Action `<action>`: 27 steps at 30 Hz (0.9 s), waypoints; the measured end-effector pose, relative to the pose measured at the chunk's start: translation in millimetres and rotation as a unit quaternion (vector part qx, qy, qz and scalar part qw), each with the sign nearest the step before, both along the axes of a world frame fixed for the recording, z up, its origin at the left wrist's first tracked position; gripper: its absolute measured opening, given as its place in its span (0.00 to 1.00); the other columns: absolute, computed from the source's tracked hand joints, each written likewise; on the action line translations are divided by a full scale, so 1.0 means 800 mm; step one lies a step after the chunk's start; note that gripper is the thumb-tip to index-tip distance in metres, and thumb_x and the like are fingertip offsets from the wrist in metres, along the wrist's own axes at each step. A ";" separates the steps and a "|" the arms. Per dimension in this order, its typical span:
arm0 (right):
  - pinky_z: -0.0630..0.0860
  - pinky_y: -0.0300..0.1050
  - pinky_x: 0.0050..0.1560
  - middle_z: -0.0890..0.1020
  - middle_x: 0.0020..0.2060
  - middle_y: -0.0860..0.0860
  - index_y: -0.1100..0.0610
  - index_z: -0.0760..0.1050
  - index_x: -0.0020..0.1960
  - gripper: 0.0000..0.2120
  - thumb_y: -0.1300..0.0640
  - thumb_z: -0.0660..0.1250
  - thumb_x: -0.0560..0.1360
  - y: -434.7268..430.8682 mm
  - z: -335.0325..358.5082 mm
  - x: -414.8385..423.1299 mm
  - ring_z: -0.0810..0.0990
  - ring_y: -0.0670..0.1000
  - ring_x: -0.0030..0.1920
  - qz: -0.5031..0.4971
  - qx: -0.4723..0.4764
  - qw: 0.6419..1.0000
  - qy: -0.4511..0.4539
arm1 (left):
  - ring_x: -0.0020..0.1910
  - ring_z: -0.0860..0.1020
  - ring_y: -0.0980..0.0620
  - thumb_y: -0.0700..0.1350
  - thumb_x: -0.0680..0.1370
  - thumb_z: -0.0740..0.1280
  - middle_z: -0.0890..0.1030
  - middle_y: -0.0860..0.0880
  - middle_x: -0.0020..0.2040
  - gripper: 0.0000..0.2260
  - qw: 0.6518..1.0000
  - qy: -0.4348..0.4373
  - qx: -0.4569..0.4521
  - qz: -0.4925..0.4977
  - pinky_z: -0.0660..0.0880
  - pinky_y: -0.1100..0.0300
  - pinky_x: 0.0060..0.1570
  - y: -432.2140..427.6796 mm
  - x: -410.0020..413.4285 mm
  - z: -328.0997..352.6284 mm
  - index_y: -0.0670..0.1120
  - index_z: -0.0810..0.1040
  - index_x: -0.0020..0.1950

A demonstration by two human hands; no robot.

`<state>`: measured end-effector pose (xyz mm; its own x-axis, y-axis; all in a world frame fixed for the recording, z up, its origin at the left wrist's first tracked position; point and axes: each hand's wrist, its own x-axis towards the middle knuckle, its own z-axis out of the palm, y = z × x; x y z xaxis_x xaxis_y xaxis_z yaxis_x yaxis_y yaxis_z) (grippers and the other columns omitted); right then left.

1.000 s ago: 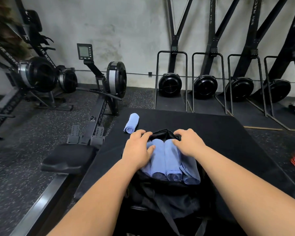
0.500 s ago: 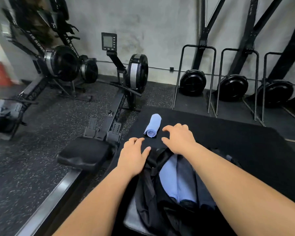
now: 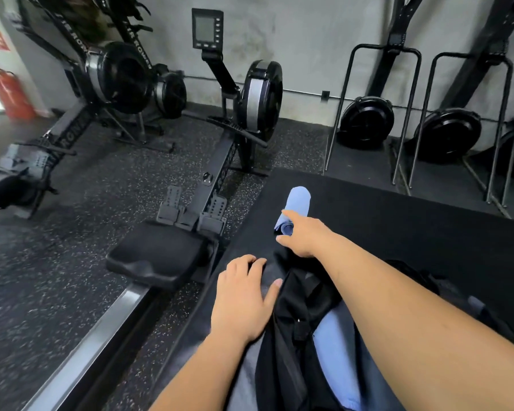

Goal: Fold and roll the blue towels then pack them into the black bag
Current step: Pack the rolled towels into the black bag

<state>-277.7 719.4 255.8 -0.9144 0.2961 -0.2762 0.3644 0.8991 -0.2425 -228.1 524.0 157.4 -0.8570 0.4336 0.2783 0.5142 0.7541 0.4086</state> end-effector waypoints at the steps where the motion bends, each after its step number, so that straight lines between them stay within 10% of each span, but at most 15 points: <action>1: 0.72 0.55 0.69 0.73 0.75 0.55 0.41 0.50 0.85 0.37 0.40 0.64 0.82 0.001 -0.005 -0.003 0.71 0.63 0.72 0.005 -0.002 1.000 -0.003 | 0.73 0.65 0.51 0.68 0.83 0.49 0.69 0.54 0.72 0.30 1.000 0.002 -0.002 0.000 0.66 0.52 0.70 0.001 0.000 0.001 0.53 0.71 0.76; 16: 0.74 0.53 0.57 0.78 0.59 0.57 0.43 0.67 0.74 0.24 0.41 0.65 0.80 0.006 -0.008 0.017 0.74 0.61 0.62 -0.027 0.010 0.992 0.124 | 0.73 0.65 0.51 0.67 0.82 0.51 0.70 0.55 0.71 0.28 1.000 -0.016 0.000 0.010 0.65 0.53 0.70 -0.001 -0.005 -0.004 0.55 0.73 0.74; 27: 0.77 0.51 0.57 0.81 0.55 0.49 0.39 0.71 0.66 0.22 0.35 0.70 0.75 -0.004 0.101 0.142 0.78 0.55 0.56 0.000 -0.051 0.974 0.222 | 0.71 0.74 0.53 0.61 0.86 0.58 0.79 0.54 0.71 0.21 0.926 -0.283 0.251 0.007 0.66 0.59 0.70 0.007 0.002 0.087 0.53 0.74 0.75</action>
<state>-164.4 716.6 336.9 -0.9501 0.2885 0.1190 0.2035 0.8619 -0.4644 -226.5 529.5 227.0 -0.9321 0.3584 -0.0534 0.1025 0.4022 0.9098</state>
